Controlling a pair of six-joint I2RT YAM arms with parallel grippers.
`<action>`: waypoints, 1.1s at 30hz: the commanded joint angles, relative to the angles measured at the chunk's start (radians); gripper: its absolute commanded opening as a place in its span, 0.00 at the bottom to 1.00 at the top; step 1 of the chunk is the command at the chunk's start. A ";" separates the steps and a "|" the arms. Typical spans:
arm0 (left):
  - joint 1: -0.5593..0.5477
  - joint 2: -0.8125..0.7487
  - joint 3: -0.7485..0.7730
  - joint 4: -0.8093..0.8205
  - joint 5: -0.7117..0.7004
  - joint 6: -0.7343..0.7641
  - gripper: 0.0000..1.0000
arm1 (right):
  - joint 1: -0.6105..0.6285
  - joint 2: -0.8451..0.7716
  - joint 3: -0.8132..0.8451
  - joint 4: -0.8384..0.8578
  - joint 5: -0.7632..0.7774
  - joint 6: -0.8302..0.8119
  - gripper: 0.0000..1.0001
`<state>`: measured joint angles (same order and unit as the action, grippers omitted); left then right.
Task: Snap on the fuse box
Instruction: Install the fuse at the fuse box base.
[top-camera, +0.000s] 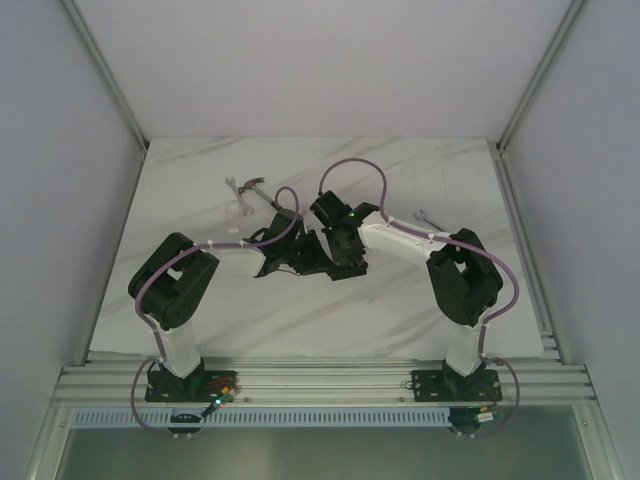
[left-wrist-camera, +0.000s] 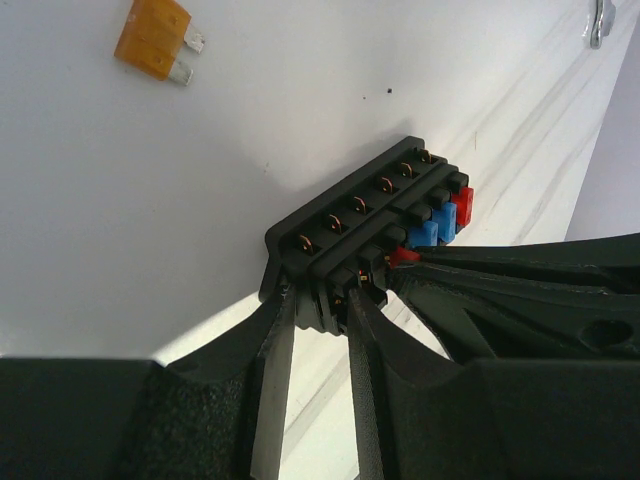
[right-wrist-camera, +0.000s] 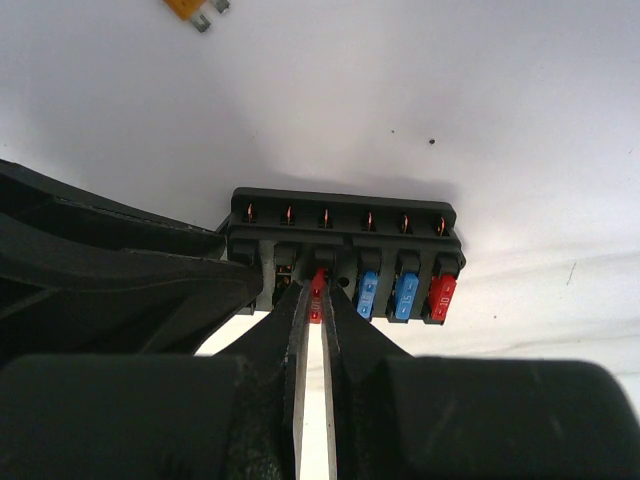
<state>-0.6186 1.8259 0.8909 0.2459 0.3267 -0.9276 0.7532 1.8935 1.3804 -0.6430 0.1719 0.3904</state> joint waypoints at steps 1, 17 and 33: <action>0.003 0.049 -0.024 -0.119 -0.084 0.030 0.36 | -0.005 0.058 -0.080 -0.122 -0.020 -0.021 0.00; 0.015 0.069 -0.044 -0.103 -0.072 0.014 0.34 | -0.005 0.114 -0.139 -0.105 -0.026 -0.032 0.00; 0.020 0.070 -0.051 -0.103 -0.069 0.015 0.33 | -0.019 0.047 -0.112 -0.139 0.003 -0.026 0.00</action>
<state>-0.6098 1.8339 0.8833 0.2684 0.3492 -0.9424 0.7494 1.8736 1.3426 -0.6025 0.1654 0.3771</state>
